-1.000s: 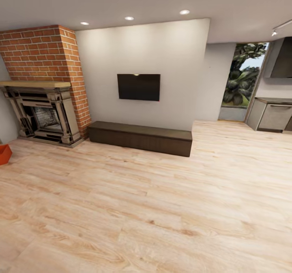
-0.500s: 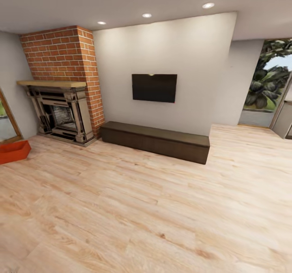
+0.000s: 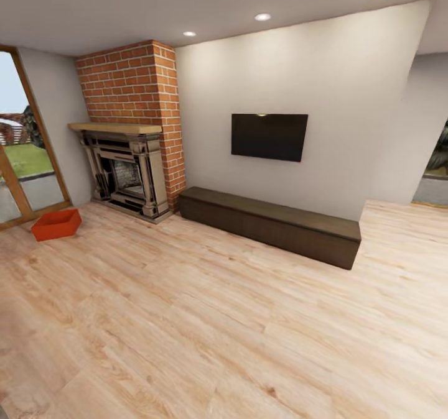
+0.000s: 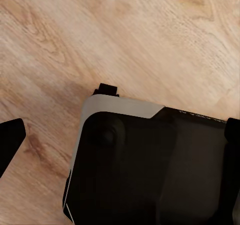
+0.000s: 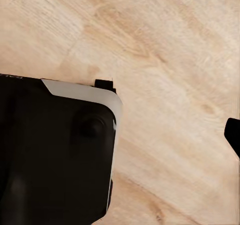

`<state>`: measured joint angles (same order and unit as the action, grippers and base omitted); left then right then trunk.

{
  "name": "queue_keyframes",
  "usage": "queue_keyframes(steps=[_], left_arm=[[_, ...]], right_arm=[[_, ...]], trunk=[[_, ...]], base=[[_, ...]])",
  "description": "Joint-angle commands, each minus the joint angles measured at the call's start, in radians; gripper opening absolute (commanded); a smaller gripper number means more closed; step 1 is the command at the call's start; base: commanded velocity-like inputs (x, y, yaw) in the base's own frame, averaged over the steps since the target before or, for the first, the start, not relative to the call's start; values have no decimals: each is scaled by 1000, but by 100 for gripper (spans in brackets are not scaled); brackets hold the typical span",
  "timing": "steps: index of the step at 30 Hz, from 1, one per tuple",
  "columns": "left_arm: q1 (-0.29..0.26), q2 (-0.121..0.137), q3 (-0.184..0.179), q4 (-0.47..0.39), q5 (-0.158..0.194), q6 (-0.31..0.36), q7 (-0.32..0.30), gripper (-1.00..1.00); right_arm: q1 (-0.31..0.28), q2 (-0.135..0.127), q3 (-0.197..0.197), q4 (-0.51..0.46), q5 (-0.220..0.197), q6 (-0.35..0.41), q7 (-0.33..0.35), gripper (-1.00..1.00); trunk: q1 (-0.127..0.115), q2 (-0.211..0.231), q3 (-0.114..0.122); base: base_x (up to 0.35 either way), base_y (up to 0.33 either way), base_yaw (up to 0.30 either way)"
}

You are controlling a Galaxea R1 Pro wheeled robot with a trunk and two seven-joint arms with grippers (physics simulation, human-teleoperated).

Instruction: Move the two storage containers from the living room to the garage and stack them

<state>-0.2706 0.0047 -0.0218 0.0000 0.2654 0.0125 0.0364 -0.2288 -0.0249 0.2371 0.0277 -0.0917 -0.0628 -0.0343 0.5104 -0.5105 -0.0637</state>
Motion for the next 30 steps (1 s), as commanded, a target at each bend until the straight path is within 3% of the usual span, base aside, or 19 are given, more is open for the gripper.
queue_keyframes(steps=[1,30], left_arm=[[-1,0,-3,0,6,1,2,100],[-1,0,-3,0,6,1,2,100]], right_arm=[[-1,0,8,3,-10,-6,-1,100],[-1,-1,8,3,-10,-6,-1,100]], trunk=[[1,-2,-2],[1,-2,-2]], base=[[324,0,272],[324,0,272]])
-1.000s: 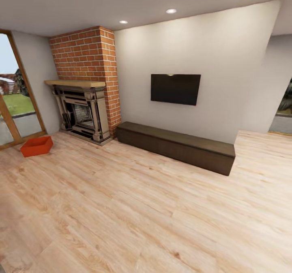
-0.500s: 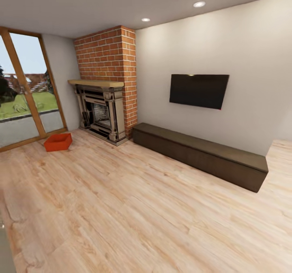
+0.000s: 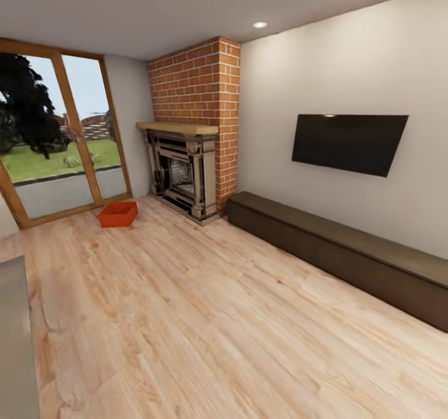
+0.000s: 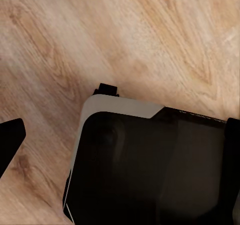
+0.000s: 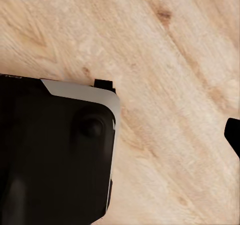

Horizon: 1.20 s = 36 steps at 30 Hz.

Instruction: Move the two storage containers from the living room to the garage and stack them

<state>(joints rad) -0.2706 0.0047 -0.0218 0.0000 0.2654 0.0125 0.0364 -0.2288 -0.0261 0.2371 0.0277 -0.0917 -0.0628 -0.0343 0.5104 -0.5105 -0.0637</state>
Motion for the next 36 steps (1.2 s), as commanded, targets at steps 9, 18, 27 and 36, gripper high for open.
queue_keyframes(steps=[9,18,27,36], left_arm=[[-1,0,-3,0,6,1,2,100],[-1,0,-3,0,6,1,2,100],[-1,0,-3,0,6,1,2,100],[-1,0,-3,0,6,1,2,100]], right_arm=[[-1,1,10,3,-10,-7,0,100],[-1,1,10,3,-10,-9,1,100],[-1,1,10,3,-10,-9,1,100],[-1,0,10,3,-10,-9,0,100]], trunk=[[1,-2,-2],[1,-2,-2],[1,-2,-2],[1,-2,-2]], base=[[324,0,272],[324,0,272],[324,0,272],[324,0,272]])
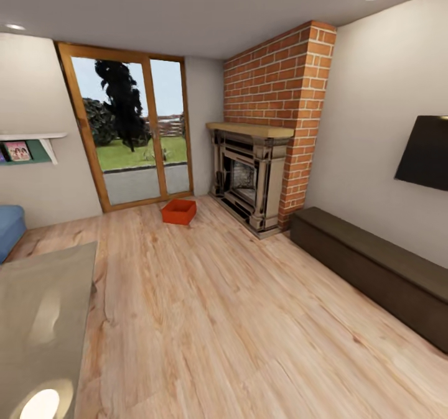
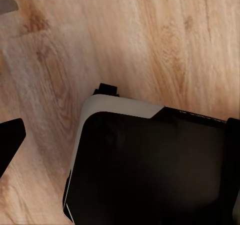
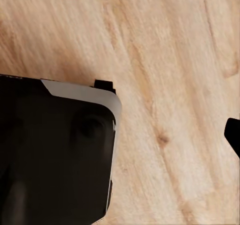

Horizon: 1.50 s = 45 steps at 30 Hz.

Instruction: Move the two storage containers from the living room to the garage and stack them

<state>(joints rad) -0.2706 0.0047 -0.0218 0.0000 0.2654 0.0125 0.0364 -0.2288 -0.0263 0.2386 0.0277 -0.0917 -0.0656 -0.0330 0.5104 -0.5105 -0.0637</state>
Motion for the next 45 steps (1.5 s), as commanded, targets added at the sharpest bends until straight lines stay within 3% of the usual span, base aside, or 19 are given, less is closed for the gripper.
queue_keyframes(steps=[1,23,45], left_arm=[[-1,0,-3,0,6,1,2,100],[-1,0,-3,0,6,1,2,100],[-1,0,-3,0,6,3,2,100]], right_arm=[[-1,0,8,3,-10,-6,-1,100],[-1,1,8,3,-10,-5,-2,100],[-1,2,13,3,1,-5,-2,100]], trunk=[[1,-2,-2],[1,-2,-2],[1,-2,-2]], base=[[324,0,272],[324,0,267],[324,0,20]])
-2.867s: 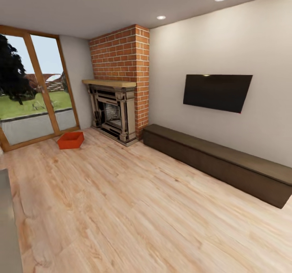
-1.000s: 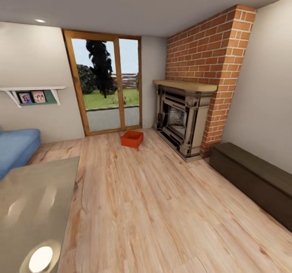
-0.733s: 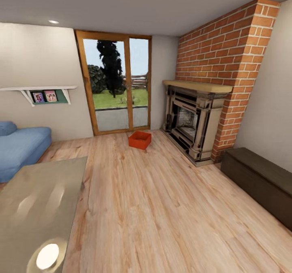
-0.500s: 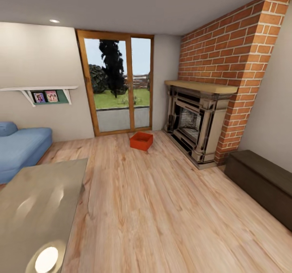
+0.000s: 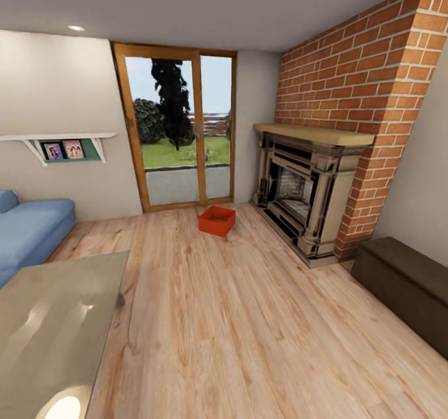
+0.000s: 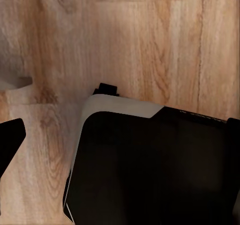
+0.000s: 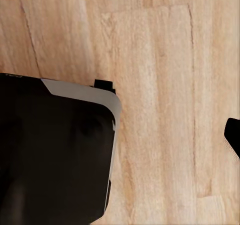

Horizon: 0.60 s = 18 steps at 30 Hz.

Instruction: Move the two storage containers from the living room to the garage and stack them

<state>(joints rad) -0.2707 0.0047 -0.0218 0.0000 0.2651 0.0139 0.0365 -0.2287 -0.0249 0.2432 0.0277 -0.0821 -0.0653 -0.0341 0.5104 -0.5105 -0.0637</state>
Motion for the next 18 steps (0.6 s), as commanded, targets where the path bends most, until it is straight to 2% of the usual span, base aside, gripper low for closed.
queue_keyframes(steps=[1,18], left_arm=[[-1,0,-3,0,6,1,2,100],[-1,0,-3,0,6,3,2,100]], right_arm=[[-1,0,8,3,-8,-4,-1,100],[-1,3,6,3,-14,-6,-1,100]], trunk=[[1,-2,-2],[1,-2,-2]], base=[[324,0,0],[324,0,0]])
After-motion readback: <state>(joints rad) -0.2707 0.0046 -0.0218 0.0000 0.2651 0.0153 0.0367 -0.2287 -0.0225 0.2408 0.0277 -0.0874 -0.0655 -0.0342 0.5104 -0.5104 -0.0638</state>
